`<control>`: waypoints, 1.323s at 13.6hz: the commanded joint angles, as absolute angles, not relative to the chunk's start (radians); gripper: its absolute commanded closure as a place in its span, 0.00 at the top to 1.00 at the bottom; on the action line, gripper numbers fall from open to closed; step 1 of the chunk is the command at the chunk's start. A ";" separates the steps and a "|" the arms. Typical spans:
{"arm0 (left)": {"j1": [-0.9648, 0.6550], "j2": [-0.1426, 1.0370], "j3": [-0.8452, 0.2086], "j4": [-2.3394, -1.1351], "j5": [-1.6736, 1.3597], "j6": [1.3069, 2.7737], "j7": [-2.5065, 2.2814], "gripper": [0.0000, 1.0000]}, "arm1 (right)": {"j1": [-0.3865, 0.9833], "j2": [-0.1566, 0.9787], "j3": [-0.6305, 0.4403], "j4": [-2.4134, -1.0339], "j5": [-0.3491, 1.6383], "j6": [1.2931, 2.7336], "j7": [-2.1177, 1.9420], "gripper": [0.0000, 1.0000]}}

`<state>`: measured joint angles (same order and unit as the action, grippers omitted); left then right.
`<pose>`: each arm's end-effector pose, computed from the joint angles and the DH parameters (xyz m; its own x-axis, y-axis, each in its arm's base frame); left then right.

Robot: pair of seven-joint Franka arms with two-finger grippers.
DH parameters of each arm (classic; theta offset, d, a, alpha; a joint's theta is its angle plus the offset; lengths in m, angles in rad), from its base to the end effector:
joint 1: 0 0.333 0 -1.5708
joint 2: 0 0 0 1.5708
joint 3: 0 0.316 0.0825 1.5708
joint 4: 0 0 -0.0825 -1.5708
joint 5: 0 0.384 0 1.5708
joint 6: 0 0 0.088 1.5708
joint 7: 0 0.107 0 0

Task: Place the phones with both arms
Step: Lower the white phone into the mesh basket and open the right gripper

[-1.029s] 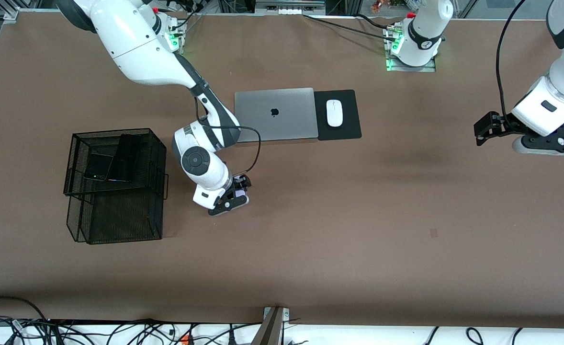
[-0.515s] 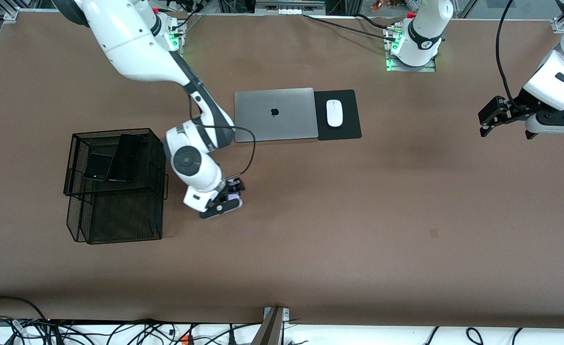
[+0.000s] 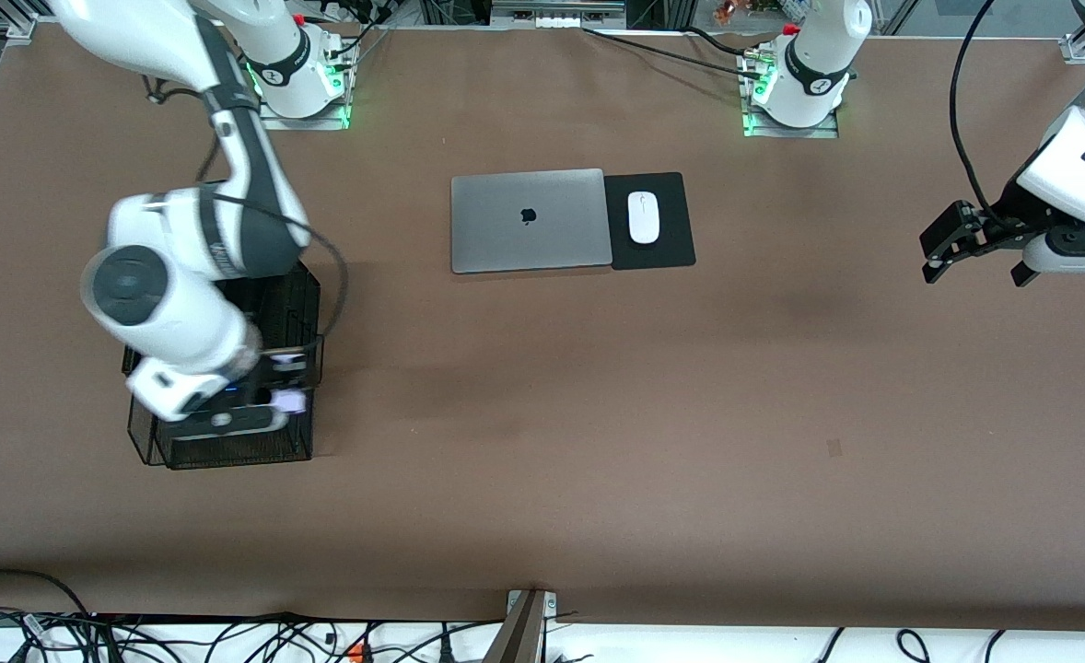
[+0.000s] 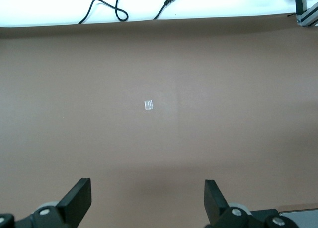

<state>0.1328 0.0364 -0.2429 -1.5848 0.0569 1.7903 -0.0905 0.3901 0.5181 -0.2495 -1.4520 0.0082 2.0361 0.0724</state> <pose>0.5833 -0.0570 0.6189 0.9845 -0.0288 0.1727 -0.0235 -0.9992 -0.0326 0.6960 0.1301 0.4014 0.9906 0.1055 0.0873 0.0958 -0.9894 0.1087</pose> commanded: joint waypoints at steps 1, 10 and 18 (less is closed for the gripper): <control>0.143 0.051 -0.250 -1.548 0.038 1.766 -0.057 1.00 | 0.329 0.561 -0.290 -1.401 0.012 2.036 0.005 0.00; 0.132 0.042 -0.249 -1.555 0.028 1.738 -0.048 1.00 | 0.222 0.762 -0.279 -1.270 0.193 2.169 -0.021 0.00; 0.023 0.025 -0.141 -1.557 0.029 1.691 -0.005 1.00 | 0.207 0.784 -0.279 -1.345 0.295 2.069 -0.115 0.00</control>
